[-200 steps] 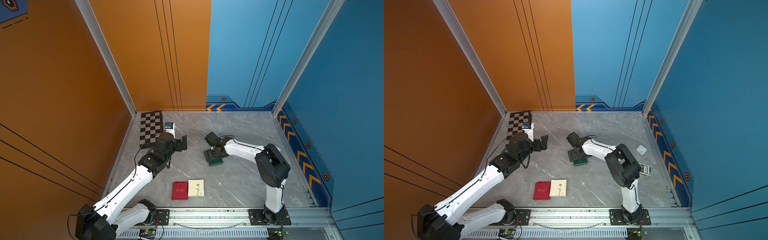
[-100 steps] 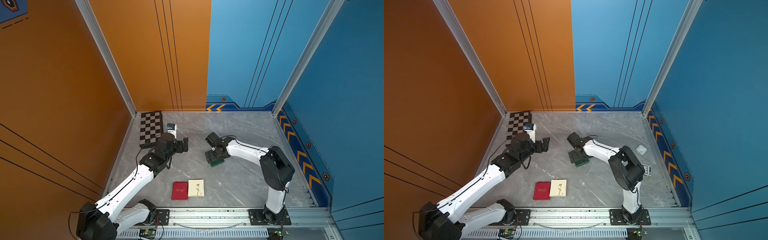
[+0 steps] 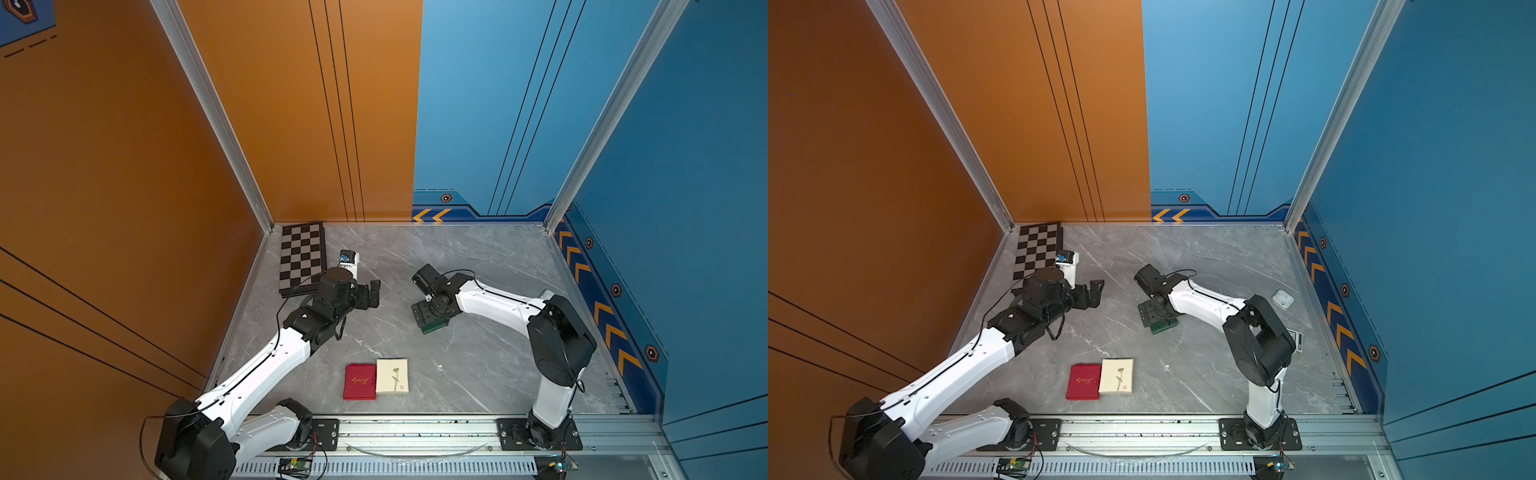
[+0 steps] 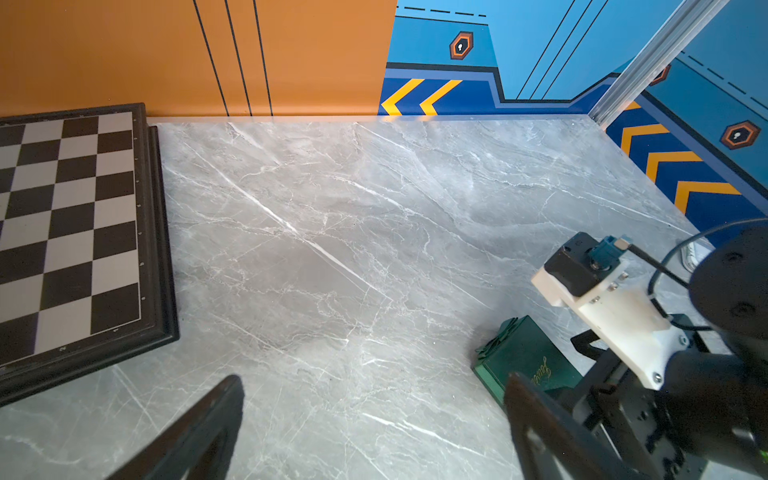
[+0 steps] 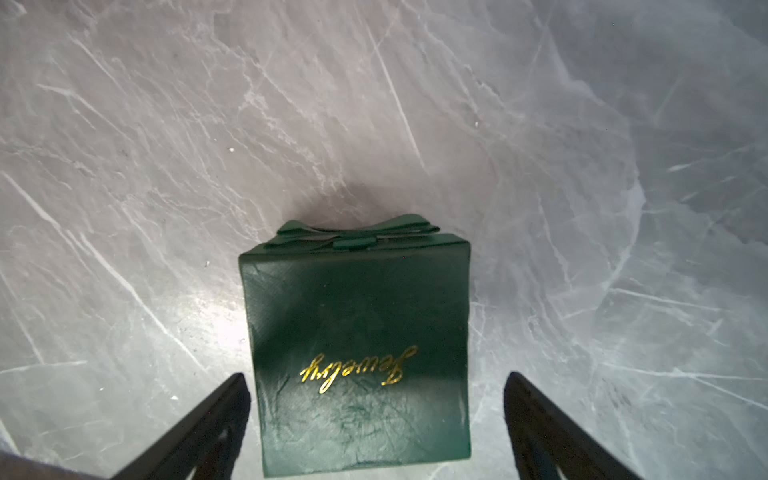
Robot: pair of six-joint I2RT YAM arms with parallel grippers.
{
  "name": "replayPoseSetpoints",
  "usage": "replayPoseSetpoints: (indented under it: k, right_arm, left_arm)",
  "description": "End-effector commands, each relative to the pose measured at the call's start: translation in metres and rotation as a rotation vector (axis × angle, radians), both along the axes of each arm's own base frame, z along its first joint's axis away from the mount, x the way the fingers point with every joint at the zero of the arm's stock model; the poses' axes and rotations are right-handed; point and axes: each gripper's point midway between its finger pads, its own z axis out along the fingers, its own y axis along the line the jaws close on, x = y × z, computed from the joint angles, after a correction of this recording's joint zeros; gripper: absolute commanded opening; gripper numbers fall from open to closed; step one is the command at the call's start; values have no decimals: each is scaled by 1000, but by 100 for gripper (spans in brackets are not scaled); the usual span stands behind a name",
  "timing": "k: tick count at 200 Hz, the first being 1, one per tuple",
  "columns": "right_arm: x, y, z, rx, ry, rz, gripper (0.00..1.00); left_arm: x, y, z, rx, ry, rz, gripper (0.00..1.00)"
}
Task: Take the necklace out of the lift-off lid jewelry box
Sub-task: Pick up the jewelry box from the center of the board.
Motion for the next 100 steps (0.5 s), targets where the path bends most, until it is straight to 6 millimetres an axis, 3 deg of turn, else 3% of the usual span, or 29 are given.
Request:
replayPoseSetpoints:
  k: [1,100]
  right_arm:
    - [-7,-6,-9,-51,36,27,94]
    - [-7,2,-18,-38,64,47,90]
  left_arm:
    - [-5,-4,-1,7,-13,-36,98]
    - [-5,-9,-2,5,-12,-62,98]
